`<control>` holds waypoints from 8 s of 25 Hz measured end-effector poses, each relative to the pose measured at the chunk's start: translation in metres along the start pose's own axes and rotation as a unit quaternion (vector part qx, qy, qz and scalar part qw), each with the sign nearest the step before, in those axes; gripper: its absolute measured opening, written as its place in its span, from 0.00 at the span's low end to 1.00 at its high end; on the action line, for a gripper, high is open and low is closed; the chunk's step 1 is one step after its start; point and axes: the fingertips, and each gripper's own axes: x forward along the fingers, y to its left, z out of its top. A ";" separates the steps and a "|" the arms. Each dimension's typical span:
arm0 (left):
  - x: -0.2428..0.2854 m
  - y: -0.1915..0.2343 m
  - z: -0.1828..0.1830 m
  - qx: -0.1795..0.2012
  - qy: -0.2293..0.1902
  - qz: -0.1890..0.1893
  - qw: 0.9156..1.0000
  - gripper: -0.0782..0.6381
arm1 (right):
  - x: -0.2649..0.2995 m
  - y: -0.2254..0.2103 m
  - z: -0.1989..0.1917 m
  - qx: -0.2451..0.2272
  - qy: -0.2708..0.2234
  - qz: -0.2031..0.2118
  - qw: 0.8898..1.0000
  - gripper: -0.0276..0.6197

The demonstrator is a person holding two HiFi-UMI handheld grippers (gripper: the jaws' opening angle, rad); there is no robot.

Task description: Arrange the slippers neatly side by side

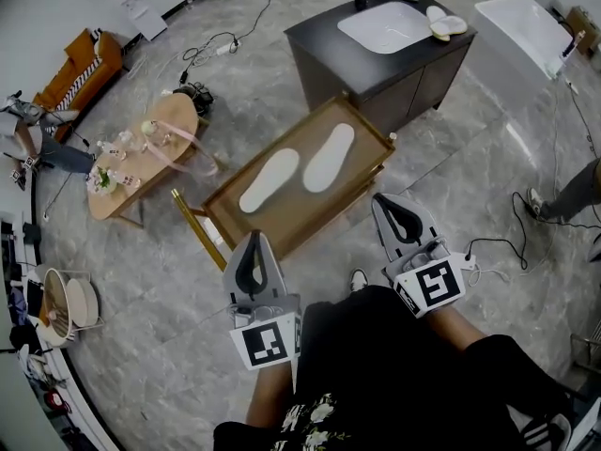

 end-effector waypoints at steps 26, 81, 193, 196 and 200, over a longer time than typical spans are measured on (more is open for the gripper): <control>0.039 0.039 -0.018 -0.007 0.030 0.039 0.999 0.11 | 0.073 -0.006 -0.015 0.009 0.023 0.042 0.999 0.04; 0.110 0.155 -0.033 -0.005 0.024 0.128 0.991 0.11 | 0.236 0.014 0.005 -0.020 0.002 0.112 0.994 0.04; 0.187 0.007 -0.392 0.265 0.427 -0.121 0.856 0.27 | 0.221 -0.016 -0.229 0.089 0.269 0.176 0.943 0.04; 0.189 0.007 -0.379 0.251 0.417 -0.112 0.866 0.23 | 0.223 -0.017 -0.224 0.089 0.262 0.175 0.945 0.04; 0.192 0.007 -0.362 0.225 0.409 -0.095 0.879 0.19 | 0.221 -0.022 -0.220 0.084 0.260 0.178 0.945 0.04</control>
